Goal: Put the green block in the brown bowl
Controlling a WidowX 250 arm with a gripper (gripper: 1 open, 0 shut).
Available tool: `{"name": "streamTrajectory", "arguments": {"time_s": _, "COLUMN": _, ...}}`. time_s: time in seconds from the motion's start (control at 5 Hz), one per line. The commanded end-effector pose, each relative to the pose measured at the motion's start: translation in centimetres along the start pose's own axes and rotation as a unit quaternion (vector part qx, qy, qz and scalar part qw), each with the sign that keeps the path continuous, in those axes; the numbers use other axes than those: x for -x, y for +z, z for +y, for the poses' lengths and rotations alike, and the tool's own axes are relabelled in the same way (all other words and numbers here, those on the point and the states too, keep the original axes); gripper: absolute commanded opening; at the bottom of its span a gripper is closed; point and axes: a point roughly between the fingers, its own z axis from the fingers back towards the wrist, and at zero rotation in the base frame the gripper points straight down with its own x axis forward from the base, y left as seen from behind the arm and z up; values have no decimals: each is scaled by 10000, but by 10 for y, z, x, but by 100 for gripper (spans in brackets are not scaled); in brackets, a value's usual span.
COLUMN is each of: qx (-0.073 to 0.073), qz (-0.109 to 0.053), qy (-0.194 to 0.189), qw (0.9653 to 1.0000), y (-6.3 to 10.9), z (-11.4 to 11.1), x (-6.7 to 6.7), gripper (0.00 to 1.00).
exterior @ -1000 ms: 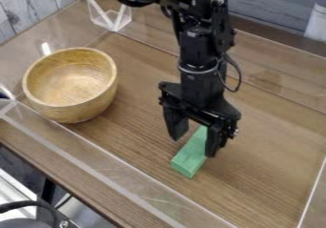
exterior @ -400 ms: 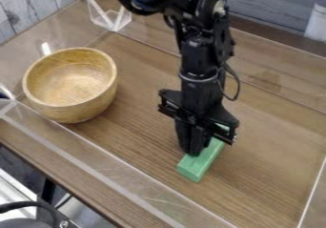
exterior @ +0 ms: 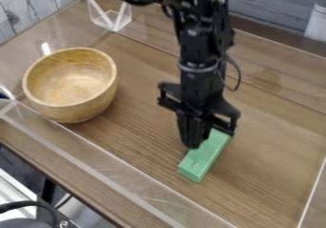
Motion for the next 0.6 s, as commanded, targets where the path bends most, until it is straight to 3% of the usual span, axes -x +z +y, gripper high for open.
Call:
{"name": "streamTrajectory", "arguments": {"time_s": 0.0, "qx": 44, "qz": -583, "qy": 3, "qw": 9983, "y": 46, "z": 2, "x": -15, "gripper": 0}}
{"name": "streamTrajectory", "arguments": {"time_s": 0.2, "qx": 40, "qz": -686, "qy": 37, "qw": 9976, "y": 56, "z": 3, "x": -19, "gripper": 0}}
{"name": "streamTrajectory", "arguments": {"time_s": 0.4, "qx": 31, "qz": -575, "qy": -38, "qw": 9983, "y": 41, "z": 1, "x": -17, "gripper": 100}}
